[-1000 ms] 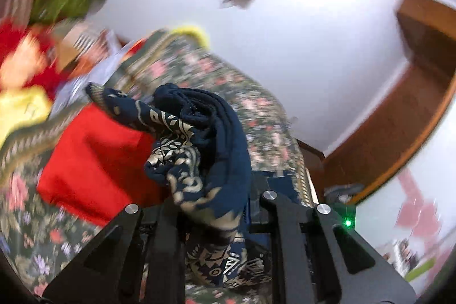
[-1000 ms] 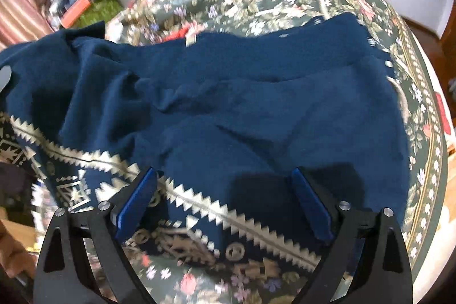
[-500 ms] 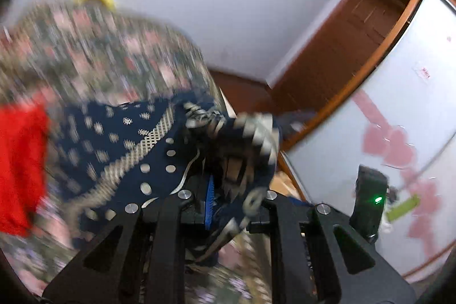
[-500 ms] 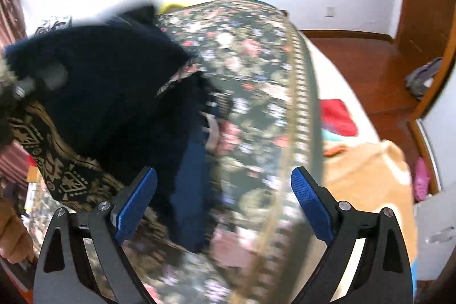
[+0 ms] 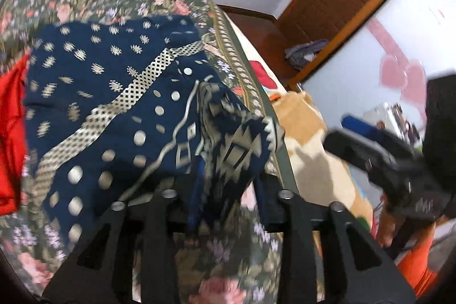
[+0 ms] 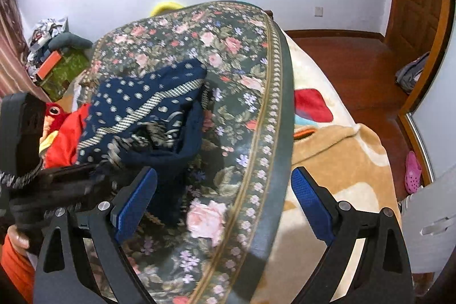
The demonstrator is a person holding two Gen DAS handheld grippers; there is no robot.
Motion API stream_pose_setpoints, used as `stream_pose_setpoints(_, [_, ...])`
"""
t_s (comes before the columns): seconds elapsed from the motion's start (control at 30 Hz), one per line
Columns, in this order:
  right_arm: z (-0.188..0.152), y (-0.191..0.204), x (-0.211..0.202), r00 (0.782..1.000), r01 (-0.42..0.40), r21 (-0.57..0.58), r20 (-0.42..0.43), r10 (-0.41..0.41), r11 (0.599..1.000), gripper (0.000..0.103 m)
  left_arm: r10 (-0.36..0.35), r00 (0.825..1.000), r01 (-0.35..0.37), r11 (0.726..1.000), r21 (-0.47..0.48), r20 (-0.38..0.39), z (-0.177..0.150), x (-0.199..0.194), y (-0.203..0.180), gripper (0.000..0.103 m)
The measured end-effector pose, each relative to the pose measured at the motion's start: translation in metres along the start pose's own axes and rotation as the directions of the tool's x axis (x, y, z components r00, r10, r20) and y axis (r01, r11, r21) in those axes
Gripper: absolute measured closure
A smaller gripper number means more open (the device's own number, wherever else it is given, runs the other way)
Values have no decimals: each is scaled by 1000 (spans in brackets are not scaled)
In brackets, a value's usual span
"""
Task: Fold large clothes
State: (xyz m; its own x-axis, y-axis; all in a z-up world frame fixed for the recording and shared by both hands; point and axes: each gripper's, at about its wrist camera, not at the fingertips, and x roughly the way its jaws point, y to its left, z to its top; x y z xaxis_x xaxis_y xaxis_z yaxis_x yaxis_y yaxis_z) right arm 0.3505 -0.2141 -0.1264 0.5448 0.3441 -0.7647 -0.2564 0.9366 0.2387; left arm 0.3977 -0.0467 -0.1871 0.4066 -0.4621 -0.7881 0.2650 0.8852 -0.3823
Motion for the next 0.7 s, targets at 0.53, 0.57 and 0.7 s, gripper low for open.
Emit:
stream_pose_setpoints(0.53, [3,51,46,995,-92,-47,-44,90,995,9,244,960,-237,969,-64,136,-20,-58,75,51])
stream_pose_setpoints(0.57, [1,50,53,995,-89,-43,-58,86,995,9,234,967,-227,971,-75,103,-23,-50,83,50])
stream_pose_setpoints(0.7, [-12,39,75,990,-66,-14,-126,64,998,9,285,951,-283,959,-32,118,-38,-37,90,33])
